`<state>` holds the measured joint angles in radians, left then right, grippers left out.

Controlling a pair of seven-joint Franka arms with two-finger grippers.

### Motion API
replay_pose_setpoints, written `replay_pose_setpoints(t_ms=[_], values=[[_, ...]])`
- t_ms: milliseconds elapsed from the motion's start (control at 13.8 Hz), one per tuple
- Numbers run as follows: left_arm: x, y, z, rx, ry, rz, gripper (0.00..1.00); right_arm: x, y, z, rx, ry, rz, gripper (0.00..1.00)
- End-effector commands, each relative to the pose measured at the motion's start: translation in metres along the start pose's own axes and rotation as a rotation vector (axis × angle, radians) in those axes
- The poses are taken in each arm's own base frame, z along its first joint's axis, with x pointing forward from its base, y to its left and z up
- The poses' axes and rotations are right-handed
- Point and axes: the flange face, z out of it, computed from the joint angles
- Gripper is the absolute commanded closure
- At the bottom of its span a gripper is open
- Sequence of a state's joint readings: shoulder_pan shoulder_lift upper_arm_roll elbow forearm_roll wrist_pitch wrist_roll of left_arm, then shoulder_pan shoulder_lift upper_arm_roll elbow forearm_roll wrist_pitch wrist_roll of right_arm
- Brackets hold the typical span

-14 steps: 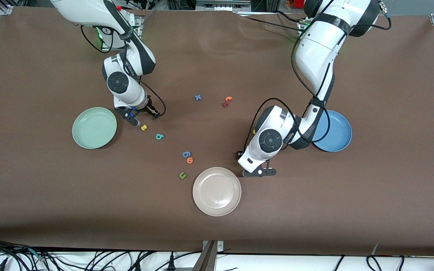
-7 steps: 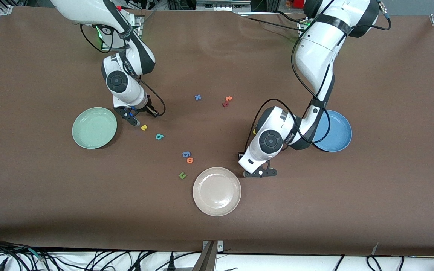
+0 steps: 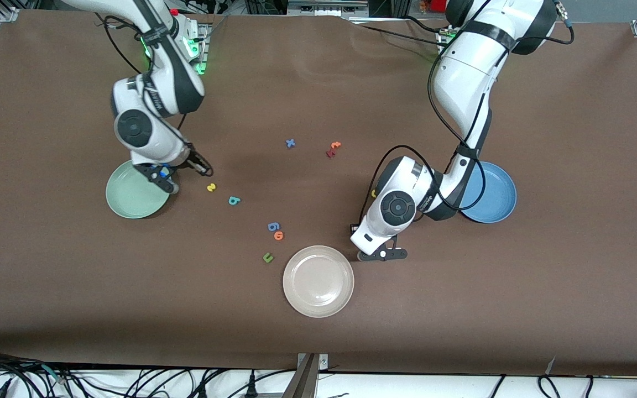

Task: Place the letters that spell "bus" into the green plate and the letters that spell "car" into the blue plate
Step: 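Grasp the yellow u with the right gripper while the left gripper grasps cyan c, then drop the u in the green plate while the left gripper drops c in blue plate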

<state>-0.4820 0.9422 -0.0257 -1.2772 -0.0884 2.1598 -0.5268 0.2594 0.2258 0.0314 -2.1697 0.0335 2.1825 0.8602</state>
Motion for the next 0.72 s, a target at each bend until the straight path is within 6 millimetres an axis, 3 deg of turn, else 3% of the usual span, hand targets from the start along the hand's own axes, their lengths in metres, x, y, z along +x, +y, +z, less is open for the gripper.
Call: replay_pose_setpoints(t_ms=[0,145,289,506,650], values=[[0.002,0.005,0.007,0.020,0.007,0.004,0.84,0.045,0.037,0.006,-0.014,-0.027,-0.109,1.00],[0.003,0.003,0.005,0.018,0.009,0.003,0.84,0.075,0.068,0.021,-0.030,-0.044,-0.168,1.00],[0.007,-0.004,-0.009,0.023,0.000,-0.003,0.85,0.088,0.085,0.040,-0.053,-0.071,-0.201,1.00],[0.024,-0.054,-0.052,0.047,-0.070,0.029,0.85,0.096,0.096,0.058,-0.066,-0.094,-0.207,1.00],[0.026,-0.087,-0.061,0.056,-0.133,0.084,0.85,0.098,0.096,0.070,-0.073,-0.097,-0.207,0.99]])
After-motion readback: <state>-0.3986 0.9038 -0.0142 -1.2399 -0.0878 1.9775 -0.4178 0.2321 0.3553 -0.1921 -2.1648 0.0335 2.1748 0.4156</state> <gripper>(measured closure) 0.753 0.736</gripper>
